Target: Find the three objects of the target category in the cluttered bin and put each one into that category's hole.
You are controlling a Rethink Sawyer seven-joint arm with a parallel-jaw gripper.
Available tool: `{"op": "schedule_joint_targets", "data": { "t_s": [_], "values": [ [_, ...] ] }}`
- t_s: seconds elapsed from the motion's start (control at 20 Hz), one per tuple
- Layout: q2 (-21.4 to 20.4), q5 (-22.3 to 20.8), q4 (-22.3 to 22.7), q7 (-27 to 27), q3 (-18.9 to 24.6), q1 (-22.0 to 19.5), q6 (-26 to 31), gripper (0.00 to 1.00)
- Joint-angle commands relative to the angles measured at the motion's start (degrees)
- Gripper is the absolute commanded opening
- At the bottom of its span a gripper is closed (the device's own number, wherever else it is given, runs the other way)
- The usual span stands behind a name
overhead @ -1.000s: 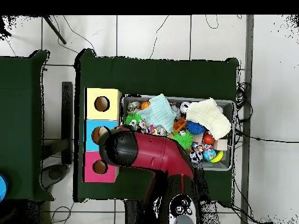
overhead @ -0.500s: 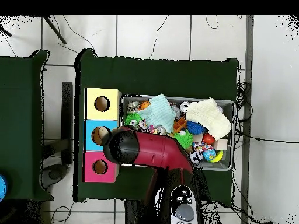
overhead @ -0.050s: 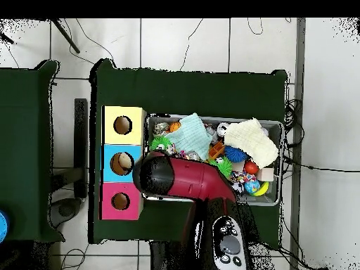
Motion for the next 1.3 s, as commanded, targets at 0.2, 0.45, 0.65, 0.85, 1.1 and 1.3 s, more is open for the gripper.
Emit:
{"op": "schedule_joint_targets", "data": {
  "t_s": [0.2, 0.45, 0.65, 0.85, 1.1, 1.3],
  "values": [
    [1.6, -4.7, 0.0, 1.7, 5.5, -2.6, -3.5, 1.00],
    [2.4, -5.3, -0.3, 2.5, 6.0, -2.7, -4.3, 1.00],
    [2.4, -5.8, -0.1, 3.1, 5.6, -2.4, -4.8, 1.00],
    [3.8, -6.7, -0.5, 2.8, 6.0, -3.0, -5.9, 1.00],
    [5.1, -7.1, -1.2, 3.8, 5.8, -2.5, -6.8, 1.00],
    [5.8, -7.4, -1.3, 4.1, 5.3, -2.1, -7.6, 1.00]
  ]
}}
